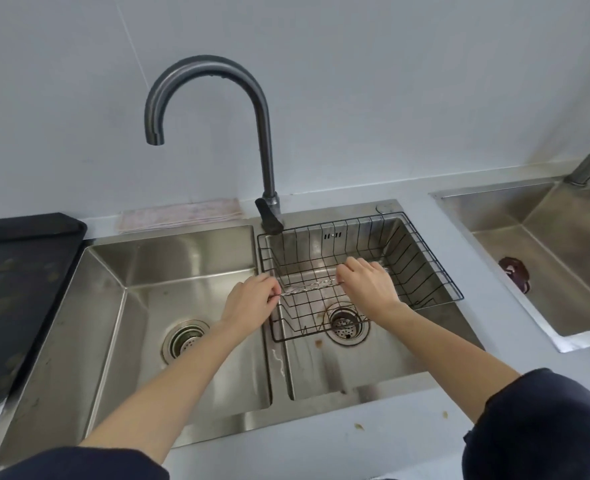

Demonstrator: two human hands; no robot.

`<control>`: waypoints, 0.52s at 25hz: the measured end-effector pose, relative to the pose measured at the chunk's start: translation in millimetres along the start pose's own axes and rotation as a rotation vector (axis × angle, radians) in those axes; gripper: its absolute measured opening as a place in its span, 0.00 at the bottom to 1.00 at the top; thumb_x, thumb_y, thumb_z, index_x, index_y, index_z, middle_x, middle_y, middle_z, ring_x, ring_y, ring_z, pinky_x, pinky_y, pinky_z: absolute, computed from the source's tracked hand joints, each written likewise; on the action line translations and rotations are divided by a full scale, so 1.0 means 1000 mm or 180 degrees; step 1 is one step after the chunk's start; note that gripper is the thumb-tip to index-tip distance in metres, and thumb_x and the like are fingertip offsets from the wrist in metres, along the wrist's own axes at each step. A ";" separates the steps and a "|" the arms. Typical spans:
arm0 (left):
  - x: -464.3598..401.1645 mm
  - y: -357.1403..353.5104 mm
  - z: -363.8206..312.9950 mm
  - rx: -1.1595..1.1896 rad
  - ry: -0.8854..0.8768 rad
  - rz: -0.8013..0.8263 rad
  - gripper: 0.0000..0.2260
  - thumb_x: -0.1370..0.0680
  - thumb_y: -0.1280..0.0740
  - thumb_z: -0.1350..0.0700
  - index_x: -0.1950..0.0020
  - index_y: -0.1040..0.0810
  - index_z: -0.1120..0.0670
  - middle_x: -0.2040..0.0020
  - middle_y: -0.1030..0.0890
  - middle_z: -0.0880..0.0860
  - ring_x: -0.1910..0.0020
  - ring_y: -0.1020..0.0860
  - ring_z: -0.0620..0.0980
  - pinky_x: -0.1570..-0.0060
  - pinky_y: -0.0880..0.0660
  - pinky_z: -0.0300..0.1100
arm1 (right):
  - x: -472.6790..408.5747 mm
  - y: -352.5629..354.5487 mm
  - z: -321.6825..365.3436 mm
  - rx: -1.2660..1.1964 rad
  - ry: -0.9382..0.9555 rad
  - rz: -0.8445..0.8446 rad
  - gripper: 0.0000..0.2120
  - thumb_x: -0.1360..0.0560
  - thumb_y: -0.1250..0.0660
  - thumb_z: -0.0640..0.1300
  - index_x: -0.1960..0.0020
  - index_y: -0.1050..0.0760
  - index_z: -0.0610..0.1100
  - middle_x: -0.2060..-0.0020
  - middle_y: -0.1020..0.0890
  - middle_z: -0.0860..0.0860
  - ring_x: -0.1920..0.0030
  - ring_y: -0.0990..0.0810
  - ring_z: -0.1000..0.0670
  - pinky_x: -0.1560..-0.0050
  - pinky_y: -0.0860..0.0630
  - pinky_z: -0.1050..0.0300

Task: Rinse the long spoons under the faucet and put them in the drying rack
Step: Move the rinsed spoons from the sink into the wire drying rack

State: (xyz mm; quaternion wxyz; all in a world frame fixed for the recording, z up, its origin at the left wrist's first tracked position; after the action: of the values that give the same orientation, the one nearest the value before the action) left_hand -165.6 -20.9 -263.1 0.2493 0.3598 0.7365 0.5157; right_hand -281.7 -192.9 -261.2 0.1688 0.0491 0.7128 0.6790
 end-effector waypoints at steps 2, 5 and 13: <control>-0.009 -0.007 -0.015 -0.0012 -0.0005 -0.0005 0.08 0.23 0.39 0.55 0.47 0.24 0.55 0.48 0.21 0.53 0.46 0.24 0.52 0.50 0.28 0.44 | 0.003 -0.001 -0.020 -0.0022 -0.0019 0.0033 0.14 0.45 0.22 0.31 0.67 0.23 0.43 0.70 0.19 0.48 0.69 0.19 0.45 0.70 0.24 0.54; -0.021 -0.017 -0.034 0.0013 -0.0022 0.0041 0.08 0.23 0.39 0.55 0.47 0.24 0.55 0.48 0.21 0.52 0.47 0.24 0.51 0.50 0.28 0.43 | 0.006 -0.007 -0.046 -0.0052 -0.0027 0.0121 0.13 0.44 0.22 0.32 0.67 0.22 0.44 0.70 0.19 0.49 0.70 0.18 0.46 0.70 0.24 0.56; -0.050 -0.043 -0.057 -0.0003 0.0131 0.0300 0.09 0.22 0.40 0.55 0.46 0.23 0.54 0.46 0.21 0.51 0.48 0.22 0.49 0.49 0.26 0.41 | -0.006 -0.029 -0.094 -0.0305 0.0083 0.0677 0.10 0.23 0.41 0.37 0.45 0.24 0.44 0.45 0.20 0.48 0.43 0.23 0.45 0.44 0.31 0.54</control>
State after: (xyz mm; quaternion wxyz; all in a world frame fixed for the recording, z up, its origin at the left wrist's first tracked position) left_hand -188.4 -102.7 -284.0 0.2097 0.3833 0.7235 0.5345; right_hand -300.5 -285.8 -286.6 0.0886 0.1075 0.6724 0.7269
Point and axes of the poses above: each hand's wrist, its own x-axis away from the middle knuckle, its own y-axis out of the back of the hand, z = x × y, the point moved 1 cm from there along -x, towards the middle knuckle
